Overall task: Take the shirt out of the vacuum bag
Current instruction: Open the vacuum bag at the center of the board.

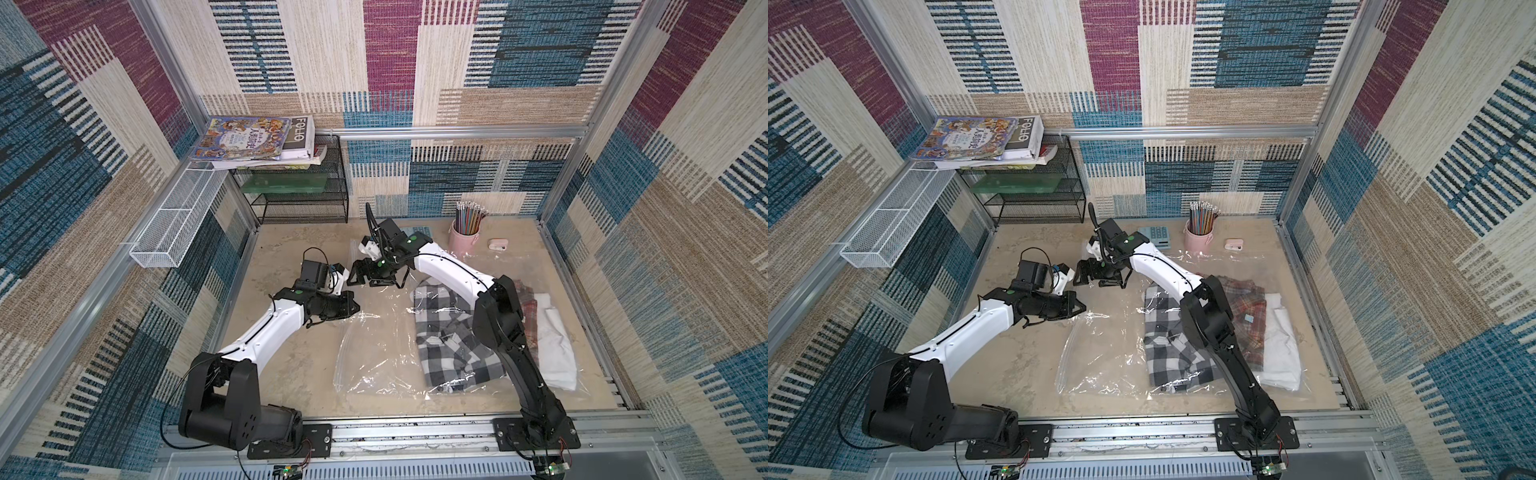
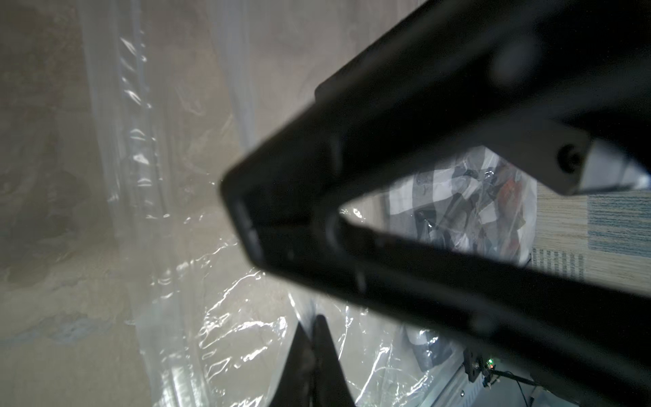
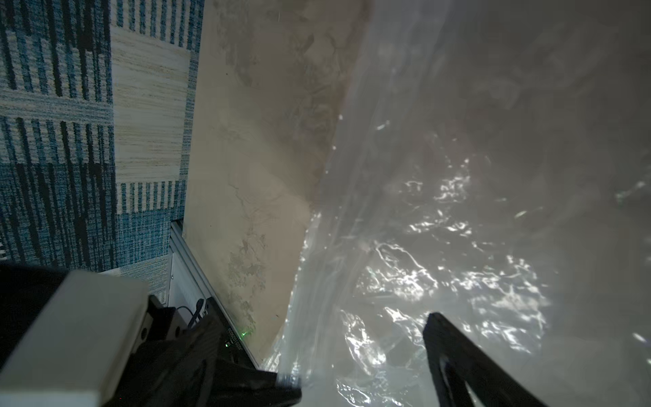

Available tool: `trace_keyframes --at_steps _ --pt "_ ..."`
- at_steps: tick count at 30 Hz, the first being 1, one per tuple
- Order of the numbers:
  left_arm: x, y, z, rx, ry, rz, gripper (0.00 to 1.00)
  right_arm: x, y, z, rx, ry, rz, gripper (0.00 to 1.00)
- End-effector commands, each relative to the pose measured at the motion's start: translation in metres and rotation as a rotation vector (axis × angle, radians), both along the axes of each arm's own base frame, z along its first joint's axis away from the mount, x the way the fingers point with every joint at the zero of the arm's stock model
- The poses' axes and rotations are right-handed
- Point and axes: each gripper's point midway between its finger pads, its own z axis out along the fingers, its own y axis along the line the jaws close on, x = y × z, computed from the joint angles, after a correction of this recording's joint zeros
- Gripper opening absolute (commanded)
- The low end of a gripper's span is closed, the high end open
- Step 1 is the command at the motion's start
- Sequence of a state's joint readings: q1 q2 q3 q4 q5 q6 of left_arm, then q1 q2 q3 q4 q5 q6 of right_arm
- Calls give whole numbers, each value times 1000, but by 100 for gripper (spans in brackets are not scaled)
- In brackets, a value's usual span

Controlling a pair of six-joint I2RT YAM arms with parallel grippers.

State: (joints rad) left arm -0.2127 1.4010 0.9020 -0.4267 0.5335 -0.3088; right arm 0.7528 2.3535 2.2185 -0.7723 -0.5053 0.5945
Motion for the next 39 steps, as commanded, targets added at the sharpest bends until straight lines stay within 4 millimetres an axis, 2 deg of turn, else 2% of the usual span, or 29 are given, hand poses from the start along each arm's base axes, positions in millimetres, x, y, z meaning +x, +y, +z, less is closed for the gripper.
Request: trace_keyframes --at_steps 1,9,13,16,21,25,27,30,33,36,37,39 --pt "8 -1 5 6 -51 0 0 -9 3 -6 -16 40 3 92" --pt "9 -7 23 -6 -110 -8 0 -21 -3 -43 -140 53 -2 90" --pt "9 -8 22 -2 -108 -7 0 -21 -7 -46 -179 31 -9 85" --pt "8 -8 20 -3 -101 -11 0 -21 -14 -43 -208 14 -15 74" --pt "8 -5 17 19 -93 -5 0 -18 -24 -22 -227 -35 -30 42" --pt "9 -9 19 -1 -86 -13 1 -21 -30 -19 -256 -45 -27 17" --pt "10 -10 19 -13 -76 -8 3 -22 -31 -19 -258 -44 -25 12" --pt "12 -8 27 -28 -59 16 12 -20 -32 -11 -253 -59 -31 10" --pt "17 14 50 -42 -88 127 24 -15 -38 3 -238 -79 -51 10" --pt "20 39 78 -87 -141 251 47 -11 -45 15 -224 -86 -64 7" --pt "20 45 85 -94 -148 274 52 -10 -46 19 -217 -89 -66 6" --pt "20 47 88 -123 -124 285 53 -10 -47 29 -196 -98 -62 5"
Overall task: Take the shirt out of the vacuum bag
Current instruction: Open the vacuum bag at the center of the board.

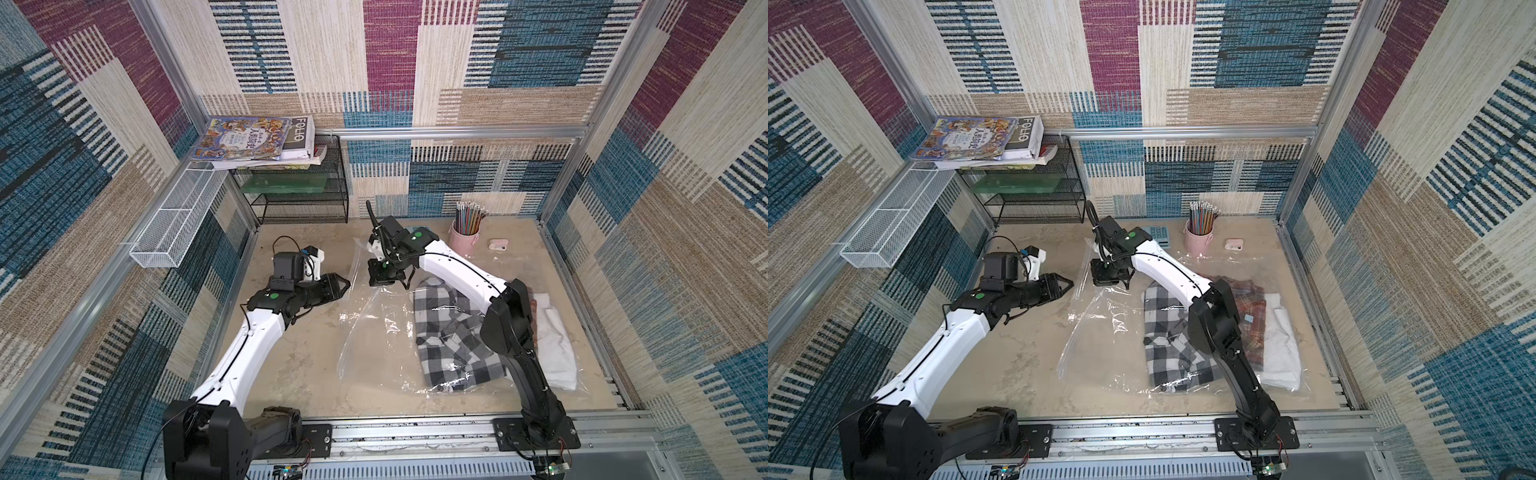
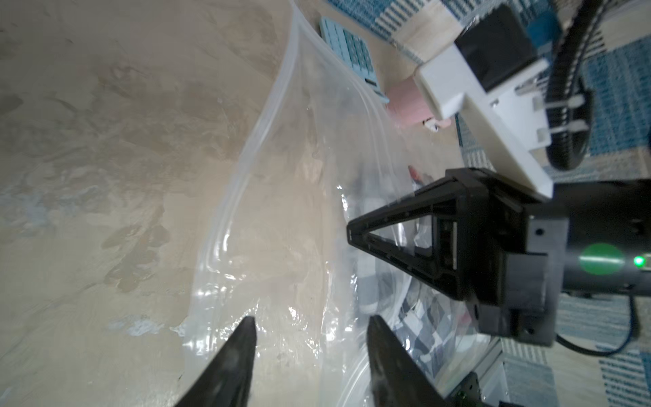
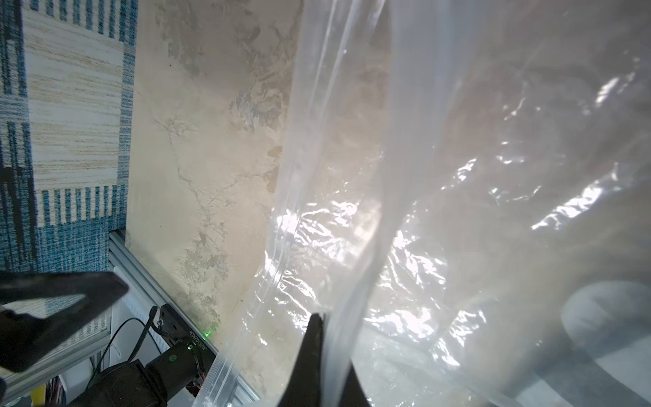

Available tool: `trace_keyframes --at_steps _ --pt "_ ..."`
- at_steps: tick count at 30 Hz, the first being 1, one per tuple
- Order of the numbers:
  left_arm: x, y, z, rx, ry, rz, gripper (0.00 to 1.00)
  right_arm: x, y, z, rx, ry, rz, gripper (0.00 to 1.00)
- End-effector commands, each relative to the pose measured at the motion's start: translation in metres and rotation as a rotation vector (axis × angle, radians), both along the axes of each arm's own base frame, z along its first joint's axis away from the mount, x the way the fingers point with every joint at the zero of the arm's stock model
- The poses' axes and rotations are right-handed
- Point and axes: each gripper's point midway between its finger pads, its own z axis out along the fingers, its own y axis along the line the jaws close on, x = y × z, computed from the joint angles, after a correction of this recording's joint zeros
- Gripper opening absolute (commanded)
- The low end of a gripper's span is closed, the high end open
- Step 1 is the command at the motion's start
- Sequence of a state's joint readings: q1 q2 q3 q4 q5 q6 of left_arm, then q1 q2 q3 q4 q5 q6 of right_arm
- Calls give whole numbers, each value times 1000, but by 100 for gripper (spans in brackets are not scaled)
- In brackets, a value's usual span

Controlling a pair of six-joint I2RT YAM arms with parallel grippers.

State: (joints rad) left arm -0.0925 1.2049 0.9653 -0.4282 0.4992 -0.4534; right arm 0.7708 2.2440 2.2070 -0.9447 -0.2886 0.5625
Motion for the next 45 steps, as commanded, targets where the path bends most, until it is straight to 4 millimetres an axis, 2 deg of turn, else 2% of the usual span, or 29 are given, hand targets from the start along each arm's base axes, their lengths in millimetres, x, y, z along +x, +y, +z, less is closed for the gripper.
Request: trace_keyframes --at_steps 1,5,8,10,11,13,18,22,31,36,41,45 --pt "-1 0 1 -79 71 26 53 -1 -6 12 3 -7 8 3" --pt "5 -32 1 -255 131 -91 48 -1 -9 32 33 -34 8 2" --pt "5 -48 8 -316 118 -142 48 -3 -9 43 52 -45 14 2" --pt "3 -61 3 -328 151 -197 48 -4 -7 49 71 -46 16 1" --pt "2 -64 -2 -329 177 -214 47 -4 -6 52 84 -48 19 1" --pt "1 -69 -16 -332 229 -230 39 -7 -1 63 116 -56 33 1" --pt "-8 -88 -41 -301 321 -287 38 -11 6 84 169 -81 56 1" --pt "-16 -109 -70 -248 401 -322 36 -12 14 101 229 -95 64 0" --pt "-44 -169 -104 -269 513 -468 48 -13 25 124 290 -110 81 0" --pt "-54 -168 -128 -201 566 -457 54 -14 30 128 309 -113 86 0" --pt "-63 -185 -141 -137 595 -489 56 -15 36 129 326 -111 96 0" --pt "-66 -190 -155 -116 628 -474 56 -14 36 131 329 -116 93 0"
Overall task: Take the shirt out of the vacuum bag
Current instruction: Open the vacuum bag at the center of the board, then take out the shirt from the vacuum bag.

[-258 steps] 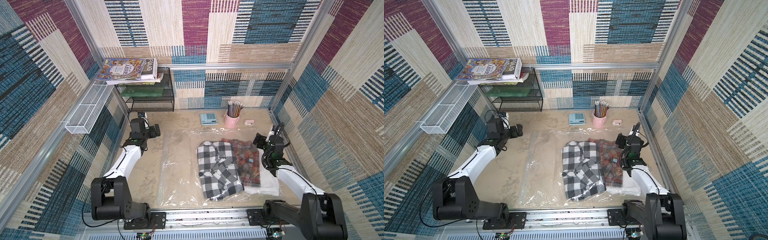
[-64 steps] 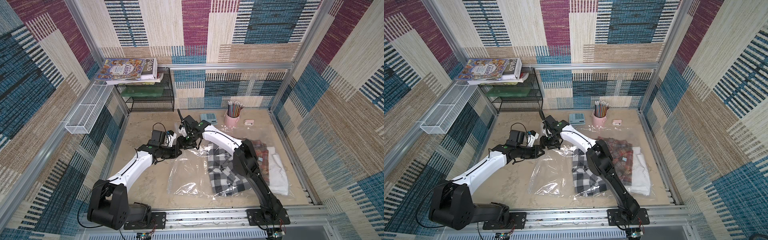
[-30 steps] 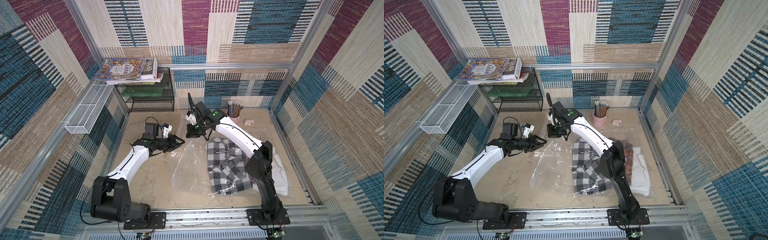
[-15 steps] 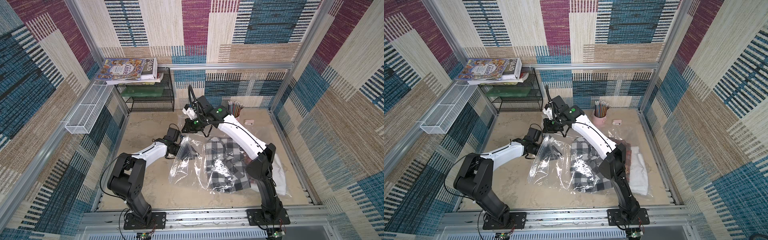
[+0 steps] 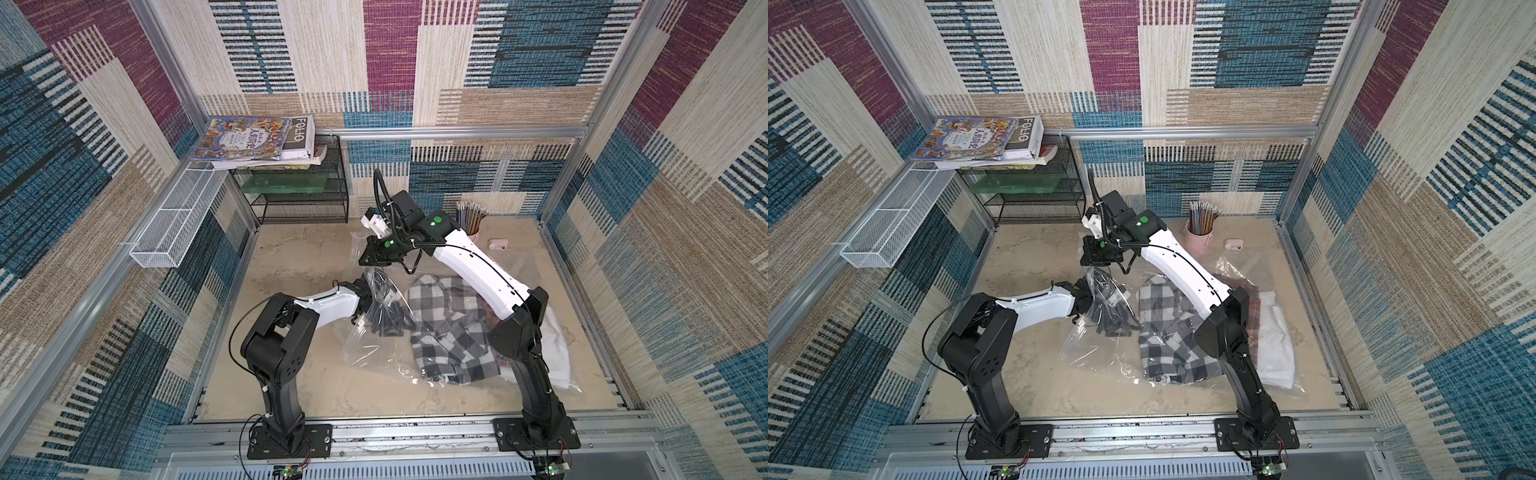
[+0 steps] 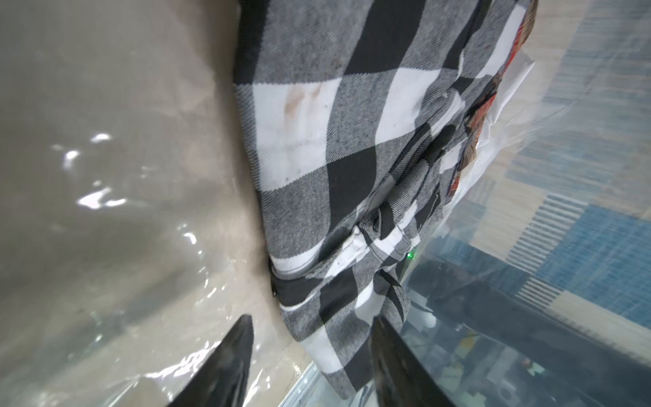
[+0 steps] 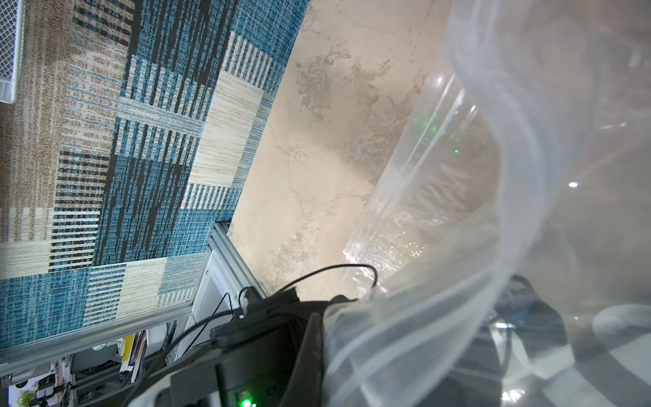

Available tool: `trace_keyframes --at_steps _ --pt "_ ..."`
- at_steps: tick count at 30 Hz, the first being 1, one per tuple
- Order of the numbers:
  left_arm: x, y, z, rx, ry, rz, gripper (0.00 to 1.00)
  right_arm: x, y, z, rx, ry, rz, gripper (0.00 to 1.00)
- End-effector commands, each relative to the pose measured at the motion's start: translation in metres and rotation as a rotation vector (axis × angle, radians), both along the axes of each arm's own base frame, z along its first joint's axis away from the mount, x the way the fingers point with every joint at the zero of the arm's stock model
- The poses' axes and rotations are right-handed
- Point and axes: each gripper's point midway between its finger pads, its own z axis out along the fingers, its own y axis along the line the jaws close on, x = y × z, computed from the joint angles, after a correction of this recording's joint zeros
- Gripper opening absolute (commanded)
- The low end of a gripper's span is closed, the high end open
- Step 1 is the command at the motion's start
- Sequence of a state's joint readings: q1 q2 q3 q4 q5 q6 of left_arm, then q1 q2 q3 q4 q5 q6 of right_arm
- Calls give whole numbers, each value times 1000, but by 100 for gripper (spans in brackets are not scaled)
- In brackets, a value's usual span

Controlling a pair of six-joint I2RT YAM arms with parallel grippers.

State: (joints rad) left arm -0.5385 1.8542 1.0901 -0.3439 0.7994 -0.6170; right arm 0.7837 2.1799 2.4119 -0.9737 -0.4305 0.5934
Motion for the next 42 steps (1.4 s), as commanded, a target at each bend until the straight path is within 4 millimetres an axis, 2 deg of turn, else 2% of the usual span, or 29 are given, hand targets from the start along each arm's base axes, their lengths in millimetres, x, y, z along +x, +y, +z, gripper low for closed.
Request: trace_keyframes --at_steps 1,8,16,19,21,24,25,27,30,32,34,36,42 --pt "0 -1 -12 39 7 5 56 4 13 19 79 -47 20 0" --pt "-11 -3 -36 106 51 -34 58 5 19 17 94 -51 30 0" --pt "-20 -24 -49 112 68 -48 58 4 22 14 89 -52 33 0" --pt "-21 -25 -56 120 73 -38 55 4 23 14 93 -53 32 0" --pt "-20 -25 -59 123 75 -34 48 3 25 13 94 -53 35 0" --pt "-19 -24 -62 146 81 -38 21 1 28 11 92 -49 42 0" --pt "-18 -23 -62 157 81 -41 15 0 28 11 91 -49 43 0" --pt "-17 -20 -63 180 72 -46 6 -1 29 9 88 -48 48 0" --pt "-13 -19 -60 196 53 -48 2 -2 27 6 74 -39 46 1" --pt "-8 -17 -55 201 33 -37 1 -3 25 0 55 -30 47 9" --pt "-4 -17 -47 190 15 -29 1 -4 20 -3 37 -27 48 28" --pt "-2 -19 -40 177 5 -29 0 -3 14 -5 34 -21 41 42" --pt "-1 -20 -25 159 -18 -29 0 1 -6 4 44 -55 19 89"
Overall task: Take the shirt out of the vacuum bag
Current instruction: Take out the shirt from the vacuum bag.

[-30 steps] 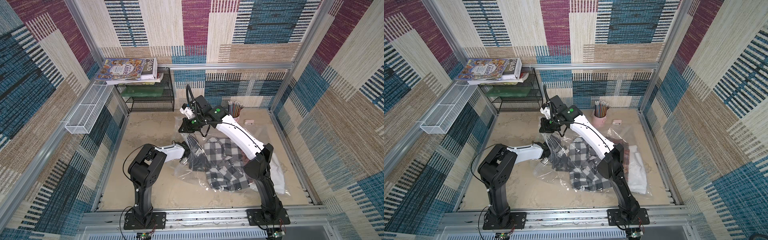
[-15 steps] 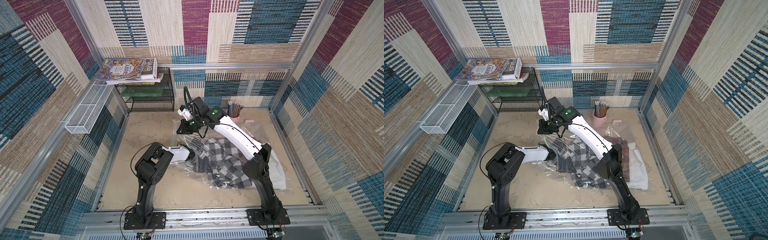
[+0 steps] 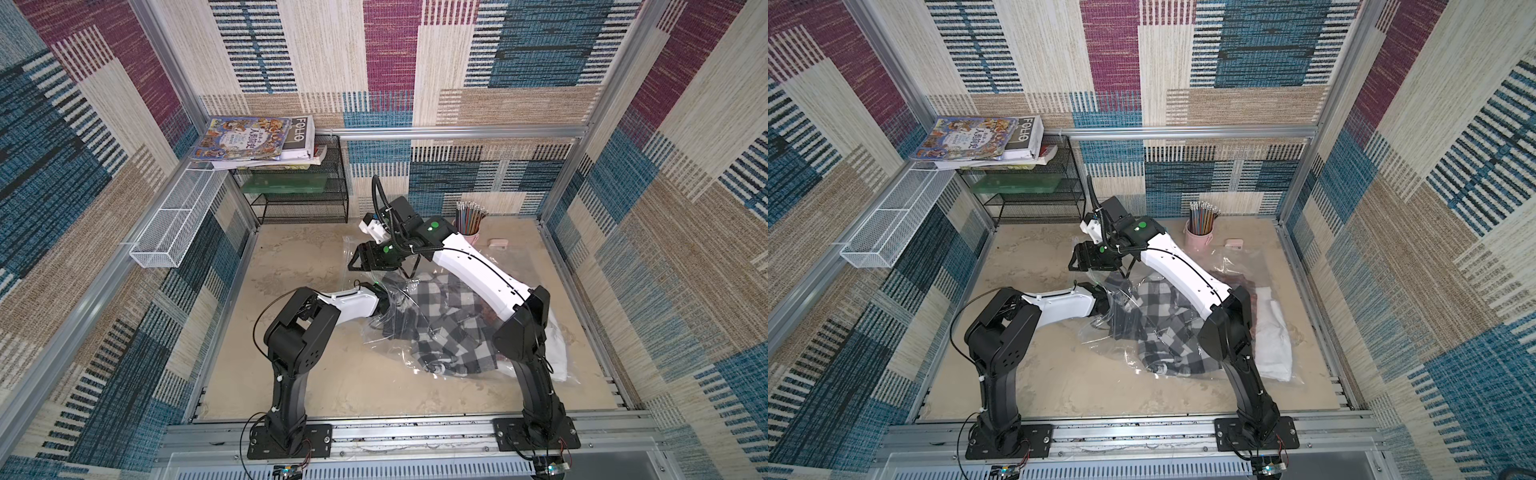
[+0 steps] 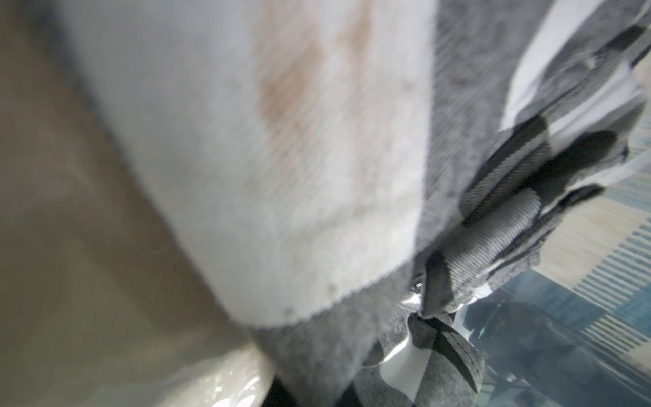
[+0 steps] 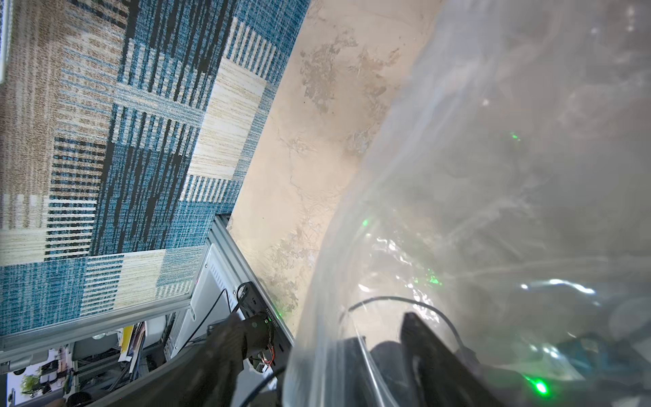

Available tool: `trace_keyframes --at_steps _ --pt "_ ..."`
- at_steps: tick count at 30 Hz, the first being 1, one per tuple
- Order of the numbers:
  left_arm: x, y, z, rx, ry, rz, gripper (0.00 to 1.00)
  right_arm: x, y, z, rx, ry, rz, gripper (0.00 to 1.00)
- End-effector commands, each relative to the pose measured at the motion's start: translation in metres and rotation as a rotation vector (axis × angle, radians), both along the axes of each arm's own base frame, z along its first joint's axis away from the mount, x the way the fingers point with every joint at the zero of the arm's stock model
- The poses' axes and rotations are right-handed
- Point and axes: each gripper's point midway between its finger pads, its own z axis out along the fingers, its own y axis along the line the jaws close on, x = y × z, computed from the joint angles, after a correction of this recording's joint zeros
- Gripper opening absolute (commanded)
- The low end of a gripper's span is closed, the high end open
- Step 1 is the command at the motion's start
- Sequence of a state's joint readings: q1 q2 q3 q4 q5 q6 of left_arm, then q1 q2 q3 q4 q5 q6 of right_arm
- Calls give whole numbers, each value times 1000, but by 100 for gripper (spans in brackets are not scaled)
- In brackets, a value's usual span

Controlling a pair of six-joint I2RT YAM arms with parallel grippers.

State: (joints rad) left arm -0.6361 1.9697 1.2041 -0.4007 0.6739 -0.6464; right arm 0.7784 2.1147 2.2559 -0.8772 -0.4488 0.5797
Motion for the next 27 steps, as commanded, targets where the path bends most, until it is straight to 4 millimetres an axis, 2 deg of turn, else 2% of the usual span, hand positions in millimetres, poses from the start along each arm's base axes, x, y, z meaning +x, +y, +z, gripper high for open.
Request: trace_keyframes --at_steps 1,2,3,4,10,13,16,19,23,27 --pt "2 5 6 20 -28 3 0 5 -7 15 33 -54 -2 92" --pt "3 5 10 15 -35 4 0 6 -13 16 31 -57 -11 99" --pt "3 6 14 12 -41 5 0 8 -19 17 30 -58 -21 100" --pt "3 6 16 12 -48 5 0 9 -26 19 31 -62 -32 96" --pt "0 9 26 12 -51 -8 0 18 -75 31 34 -82 -122 96" --pt "-2 13 28 7 -50 -2 0 23 -109 37 52 -91 -189 96" --pt "-2 13 33 -7 -58 2 0 30 -154 34 89 -73 -294 96" --pt "-2 14 39 -16 -68 -1 0 34 -207 10 51 -34 -430 96" --pt "-2 16 46 -23 -77 2 0 28 -269 -42 45 65 -605 96" --pt "0 18 53 -29 -92 13 0 14 -310 -89 7 140 -728 96"
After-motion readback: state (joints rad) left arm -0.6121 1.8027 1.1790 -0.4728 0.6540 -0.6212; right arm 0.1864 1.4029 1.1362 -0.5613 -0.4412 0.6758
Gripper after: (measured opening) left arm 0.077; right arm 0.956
